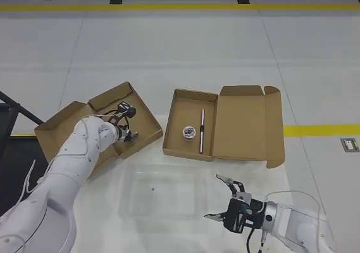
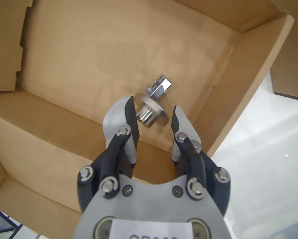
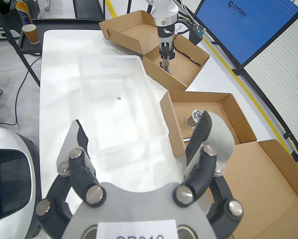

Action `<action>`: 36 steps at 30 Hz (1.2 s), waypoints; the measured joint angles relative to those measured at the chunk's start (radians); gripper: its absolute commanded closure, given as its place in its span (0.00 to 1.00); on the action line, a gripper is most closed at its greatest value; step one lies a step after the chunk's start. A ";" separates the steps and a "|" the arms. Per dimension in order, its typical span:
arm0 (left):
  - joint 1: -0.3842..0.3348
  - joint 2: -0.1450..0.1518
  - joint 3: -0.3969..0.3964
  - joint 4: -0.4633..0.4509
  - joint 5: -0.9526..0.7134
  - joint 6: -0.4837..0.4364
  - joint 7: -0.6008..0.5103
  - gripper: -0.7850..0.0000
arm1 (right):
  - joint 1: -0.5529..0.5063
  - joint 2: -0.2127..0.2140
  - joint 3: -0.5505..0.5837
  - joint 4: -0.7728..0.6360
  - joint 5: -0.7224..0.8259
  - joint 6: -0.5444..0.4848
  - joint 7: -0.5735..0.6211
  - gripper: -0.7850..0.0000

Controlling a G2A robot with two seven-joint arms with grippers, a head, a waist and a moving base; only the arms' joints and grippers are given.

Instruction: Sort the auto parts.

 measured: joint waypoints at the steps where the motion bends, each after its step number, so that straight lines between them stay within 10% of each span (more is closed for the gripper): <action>1: -0.002 -0.001 -0.005 0.003 -0.002 -0.008 0.002 0.52 | 0.000 0.000 0.000 0.000 0.000 0.000 0.000 0.00; 16: -0.041 0.021 -0.097 0.009 -0.049 -0.161 0.039 0.51 | 0.000 0.000 0.000 0.000 0.000 0.000 0.000 0.00; 27: -0.034 0.089 -0.233 -0.031 -0.215 -0.471 0.115 0.51 | 0.000 0.000 0.000 0.000 0.000 0.000 0.000 0.00; 33: 0.028 0.142 -0.285 -0.165 -0.254 -0.588 0.112 0.04 | 0.000 0.000 0.000 0.000 0.000 0.000 0.000 0.00; 36: 0.086 0.185 -0.317 -0.294 -0.291 -0.586 0.096 0.00 | 0.000 0.000 0.000 0.000 0.000 0.000 0.000 0.00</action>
